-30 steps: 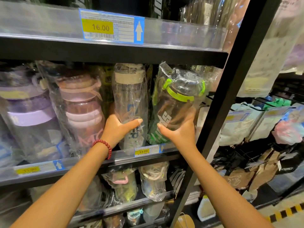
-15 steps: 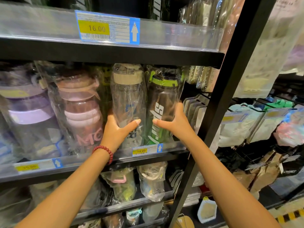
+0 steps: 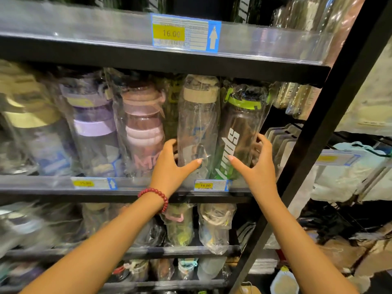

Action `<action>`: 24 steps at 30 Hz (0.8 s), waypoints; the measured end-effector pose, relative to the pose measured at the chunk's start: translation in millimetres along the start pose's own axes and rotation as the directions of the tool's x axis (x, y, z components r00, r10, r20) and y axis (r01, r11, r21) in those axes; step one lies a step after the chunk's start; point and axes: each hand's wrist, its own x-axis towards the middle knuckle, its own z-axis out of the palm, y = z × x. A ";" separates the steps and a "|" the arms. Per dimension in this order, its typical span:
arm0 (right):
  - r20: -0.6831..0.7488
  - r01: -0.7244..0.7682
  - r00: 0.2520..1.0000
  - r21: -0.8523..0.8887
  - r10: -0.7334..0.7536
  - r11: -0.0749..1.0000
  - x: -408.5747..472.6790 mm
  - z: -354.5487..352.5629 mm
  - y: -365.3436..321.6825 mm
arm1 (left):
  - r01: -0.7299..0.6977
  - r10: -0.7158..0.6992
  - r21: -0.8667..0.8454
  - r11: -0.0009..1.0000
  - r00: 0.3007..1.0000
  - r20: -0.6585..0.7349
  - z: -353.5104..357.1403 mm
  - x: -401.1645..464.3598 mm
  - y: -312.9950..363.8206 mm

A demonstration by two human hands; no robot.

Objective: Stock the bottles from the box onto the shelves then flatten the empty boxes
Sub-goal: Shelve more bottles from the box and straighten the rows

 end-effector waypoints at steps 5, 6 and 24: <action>-0.159 0.184 0.966 -0.136 -0.204 0.974 -37.4 13.3 -14.3 | -0.083 0.073 -0.081 0.993 0.990 -0.122 -31.5 -22.7 0.5; -0.156 0.230 0.955 -0.146 -0.252 0.962 -42.4 20.1 -18.1 | -0.116 0.102 -0.079 0.990 0.982 -0.161 -41.3 -26.5 1.1; 0.080 0.112 0.991 -0.097 -0.105 0.989 -42.9 185.4 -81.3 | 0.062 -0.022 0.120 0.991 0.951 -0.310 -210.3 -28.1 -70.8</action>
